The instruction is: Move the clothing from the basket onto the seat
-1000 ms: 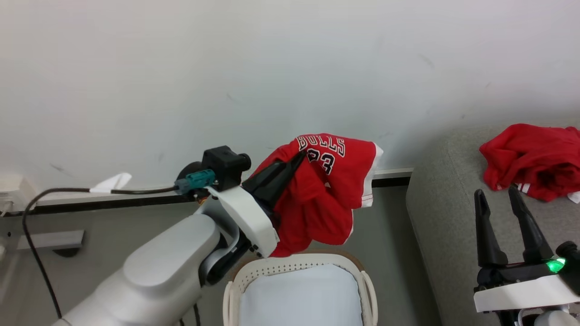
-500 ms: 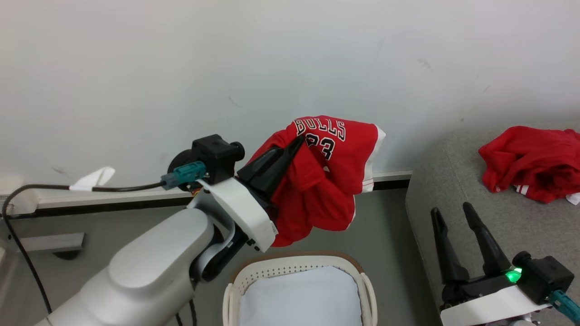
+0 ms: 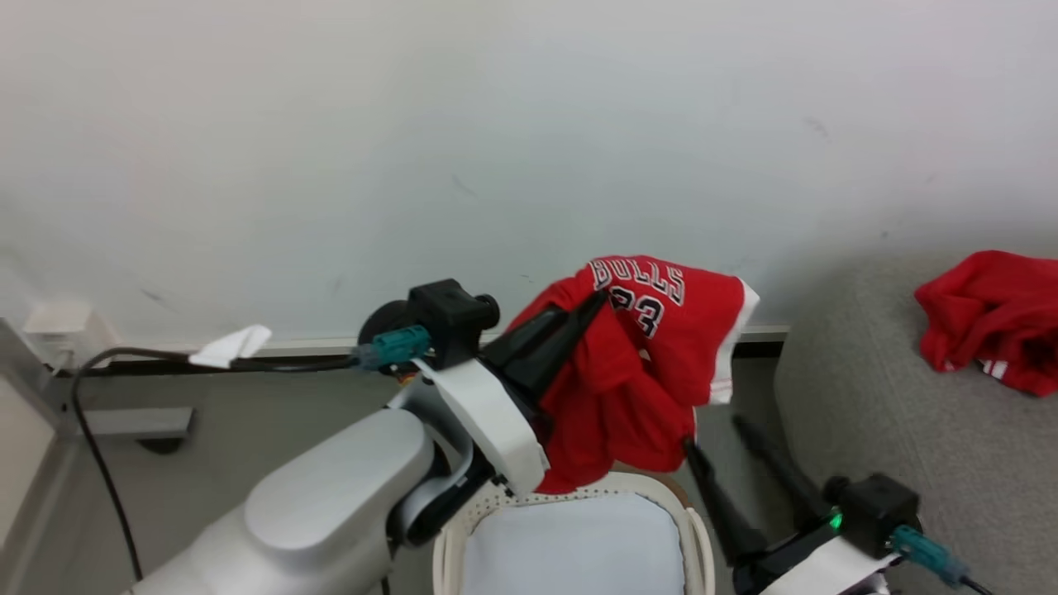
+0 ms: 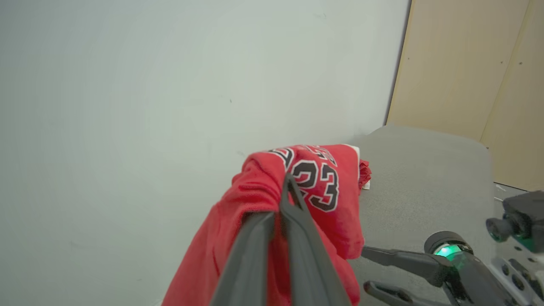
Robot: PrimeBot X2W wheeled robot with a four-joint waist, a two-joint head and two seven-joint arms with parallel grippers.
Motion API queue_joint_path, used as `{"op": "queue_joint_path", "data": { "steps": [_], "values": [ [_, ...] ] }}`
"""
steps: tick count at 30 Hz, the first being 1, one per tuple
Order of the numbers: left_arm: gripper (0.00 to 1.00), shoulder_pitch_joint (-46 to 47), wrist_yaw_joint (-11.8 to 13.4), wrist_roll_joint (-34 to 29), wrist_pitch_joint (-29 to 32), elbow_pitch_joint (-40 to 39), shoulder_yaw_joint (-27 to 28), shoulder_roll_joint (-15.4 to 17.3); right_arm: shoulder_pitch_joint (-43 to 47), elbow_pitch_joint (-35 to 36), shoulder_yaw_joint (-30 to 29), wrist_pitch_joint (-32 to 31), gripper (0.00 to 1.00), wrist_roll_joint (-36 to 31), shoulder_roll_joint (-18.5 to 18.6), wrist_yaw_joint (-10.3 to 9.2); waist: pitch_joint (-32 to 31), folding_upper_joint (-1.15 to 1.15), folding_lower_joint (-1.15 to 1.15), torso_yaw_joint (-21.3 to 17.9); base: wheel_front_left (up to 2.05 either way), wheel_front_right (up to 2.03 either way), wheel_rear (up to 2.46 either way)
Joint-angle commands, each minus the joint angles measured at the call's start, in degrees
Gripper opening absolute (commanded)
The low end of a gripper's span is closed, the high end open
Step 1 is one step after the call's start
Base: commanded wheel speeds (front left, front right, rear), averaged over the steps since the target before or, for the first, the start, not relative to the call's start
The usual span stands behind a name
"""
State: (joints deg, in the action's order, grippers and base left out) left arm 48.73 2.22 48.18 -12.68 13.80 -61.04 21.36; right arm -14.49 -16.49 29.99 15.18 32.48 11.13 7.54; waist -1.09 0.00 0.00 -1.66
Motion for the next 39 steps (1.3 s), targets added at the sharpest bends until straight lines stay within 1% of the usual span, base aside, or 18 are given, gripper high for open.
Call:
{"op": "queue_joint_path", "data": {
  "steps": [1, 7, 10, 11, 12, 13, 17, 18, 19, 20, 21, 29, 39],
  "values": [
    [0.00, -0.9, -0.4, -0.2, 0.1, -0.2, -0.4, -0.5, -1.5, -1.7, 2.4, -0.1, 1.00, 1.4, 0.8, -0.11, -0.5, 0.00, 0.00, 1.5, 0.00, 0.00, 0.00],
    [0.00, -1.1, -1.2, -0.2, 0.9, -0.6, -2.3, -2.8, -6.1, -7.4, 10.0, -0.1, 1.00, 6.9, 1.6, -0.11, -1.2, 0.00, 0.00, 5.2, 0.00, 0.00, 0.00],
    [0.00, -1.1, -1.7, 0.1, 1.3, -0.8, -3.2, -4.0, -8.3, -10.1, 13.6, -0.1, 1.00, 9.9, 1.5, -0.11, -1.5, 0.00, 0.00, 7.1, 0.00, 0.00, 0.00],
    [0.00, -1.1, -1.7, 0.1, 1.3, -0.8, -3.2, -4.0, -8.3, -10.1, 13.6, -0.1, 1.00, 9.9, 1.5, -0.11, -1.5, 0.00, 0.00, 7.1, 0.00, 0.00, 0.00],
    [0.00, -1.2, -2.1, 0.2, 1.5, -0.9, -3.7, -4.7, -9.6, -12.0, 15.7, -0.1, 1.00, 11.8, 1.2, -0.11, -1.8, 0.00, 0.00, 8.3, 0.00, 0.00, 0.00],
    [0.00, -1.2, -2.1, 0.2, 1.5, -0.9, -3.7, -4.7, -9.6, -12.0, 15.7, -0.1, 1.00, 11.8, 1.2, -0.11, -1.8, 0.00, 0.00, 8.3, 0.00, 0.00, 0.00],
    [0.00, -1.0, -2.4, 0.6, 1.9, -0.6, -4.3, -5.6, -12.0, -14.9, 18.5, 0.0, 1.00, 14.6, 0.4, -0.11, -2.0, 0.00, 0.00, 10.3, 0.00, 0.00, 0.00],
    [0.00, -1.0, -2.4, 0.6, 2.0, -0.5, -4.4, -5.6, -12.5, -15.2, 18.5, 0.0, 0.78, 15.0, 0.2, -0.11, -2.0, 0.00, 0.00, 10.6, 0.00, 0.00, 0.00],
    [0.00, -1.0, -2.4, 0.6, 2.0, -0.4, -4.4, -5.6, -12.8, -15.3, 18.4, 0.0, 0.45, 15.3, -0.1, -0.11, -2.0, 0.00, 0.00, 10.9, 0.00, 0.00, 0.00],
    [0.00, -1.0, -2.3, 0.6, 2.0, -0.3, -4.4, -5.5, -12.9, -15.4, 18.4, 0.0, 0.17, 15.5, -0.2, -0.11, -2.0, 0.00, 0.00, 11.1, 0.00, 0.00, 0.00],
    [0.00, -1.1, -2.3, 0.7, 2.0, -0.2, -4.3, -5.3, -13.0, -15.3, 18.4, 0.0, 0.00, 15.6, -0.4, -0.11, -1.9, 0.00, 0.00, 11.3, 0.00, 0.00, 0.00],
    [0.00, -1.7, -1.7, 1.5, 1.6, 1.3, -3.8, -4.5, -11.5, -13.3, 16.9, 0.0, 0.00, 15.3, 0.7, -0.11, -1.7, 0.00, 0.00, 12.3, 0.00, 0.00, 0.00],
    [0.00, -2.4, -1.4, 1.5, 1.0, 2.4, -3.5, -3.5, -8.2, -8.6, 9.4, 0.0, 0.00, 11.7, 1.1, -0.11, -1.1, 0.00, 0.00, 11.7, 0.00, 0.00, 0.00]
  ]
}}
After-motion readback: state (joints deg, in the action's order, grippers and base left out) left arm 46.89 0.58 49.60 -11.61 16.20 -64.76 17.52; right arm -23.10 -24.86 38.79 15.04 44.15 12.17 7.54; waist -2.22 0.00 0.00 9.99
